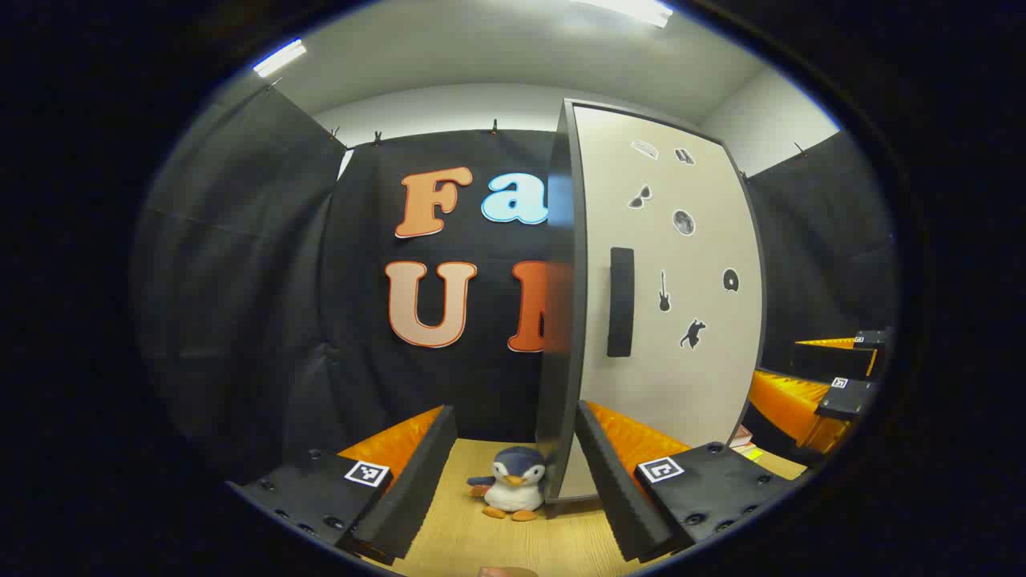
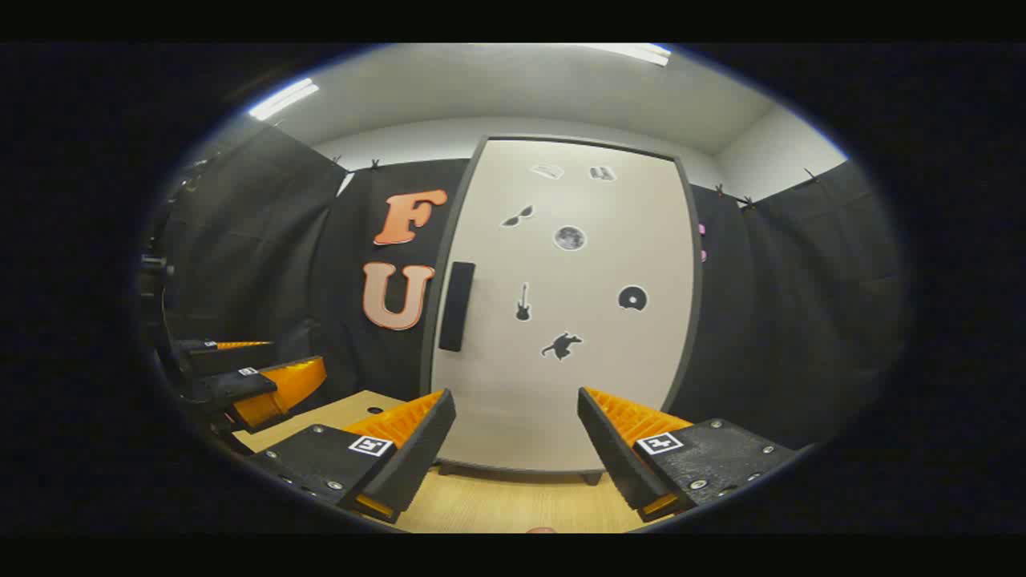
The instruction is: Open the cabinet door with the right hand, grasp the bottle in the cabinet with the left hand and place it on the coaster, then close the cabinet door with the right hand.
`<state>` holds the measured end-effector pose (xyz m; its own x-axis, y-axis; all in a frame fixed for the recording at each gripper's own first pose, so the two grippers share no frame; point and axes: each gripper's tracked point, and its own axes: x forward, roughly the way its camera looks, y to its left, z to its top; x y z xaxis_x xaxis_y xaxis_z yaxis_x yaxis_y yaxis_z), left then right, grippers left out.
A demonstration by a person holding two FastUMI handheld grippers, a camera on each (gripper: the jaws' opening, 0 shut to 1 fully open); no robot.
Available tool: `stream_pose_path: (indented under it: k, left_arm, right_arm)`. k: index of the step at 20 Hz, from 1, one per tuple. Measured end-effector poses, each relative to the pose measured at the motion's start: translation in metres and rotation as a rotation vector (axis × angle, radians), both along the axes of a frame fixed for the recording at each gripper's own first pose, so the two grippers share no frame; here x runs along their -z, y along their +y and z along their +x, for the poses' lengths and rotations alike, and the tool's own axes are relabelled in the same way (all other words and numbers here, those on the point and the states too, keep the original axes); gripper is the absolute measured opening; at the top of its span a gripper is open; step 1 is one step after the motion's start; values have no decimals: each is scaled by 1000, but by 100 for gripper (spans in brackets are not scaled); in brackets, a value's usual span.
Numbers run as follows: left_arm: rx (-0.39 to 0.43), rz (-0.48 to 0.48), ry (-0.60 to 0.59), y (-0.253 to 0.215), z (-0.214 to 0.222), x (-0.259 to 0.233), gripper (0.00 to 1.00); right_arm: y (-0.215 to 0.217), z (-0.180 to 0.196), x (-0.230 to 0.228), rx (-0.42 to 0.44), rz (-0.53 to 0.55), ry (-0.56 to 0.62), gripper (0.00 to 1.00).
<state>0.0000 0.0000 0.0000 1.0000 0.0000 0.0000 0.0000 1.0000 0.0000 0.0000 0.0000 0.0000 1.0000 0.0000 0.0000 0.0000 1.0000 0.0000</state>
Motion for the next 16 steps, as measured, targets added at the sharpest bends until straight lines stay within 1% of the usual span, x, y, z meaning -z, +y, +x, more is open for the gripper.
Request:
stream_pose_path:
  k: [3,4,5,7,9,11,13,14,15,16]
  left_arm:
    - [-15,44,-49,15,5,-21,96]
    - [-17,61,-48,19,7,-21,95]
    - [-10,69,-49,22,8,-22,94]
    - [2,69,-60,26,12,-26,96]
    - [-3,67,-65,32,12,-27,95]
    - [-7,66,-71,36,13,-29,94]
    - [-4,63,-63,38,13,-26,96]
    - [-3,59,-60,39,13,-25,96]
    - [-5,53,-61,41,14,-25,95]
    - [-8,47,-62,43,15,-24,95]
  right_arm:
    - [14,9,-19,-2,6,-44,95]
    - [19,11,-23,0,13,-50,96]
    - [23,14,-25,0,18,-50,95]
    - [26,19,-31,22,25,-70,96]
    - [31,25,-36,25,27,-87,95]
    - [34,31,-35,29,17,-73,95]
    - [36,35,-36,35,23,-76,95]
    - [36,36,-35,38,29,-77,97]
    - [37,37,-34,37,34,-75,95]
    - [37,37,-32,36,39,-68,95]
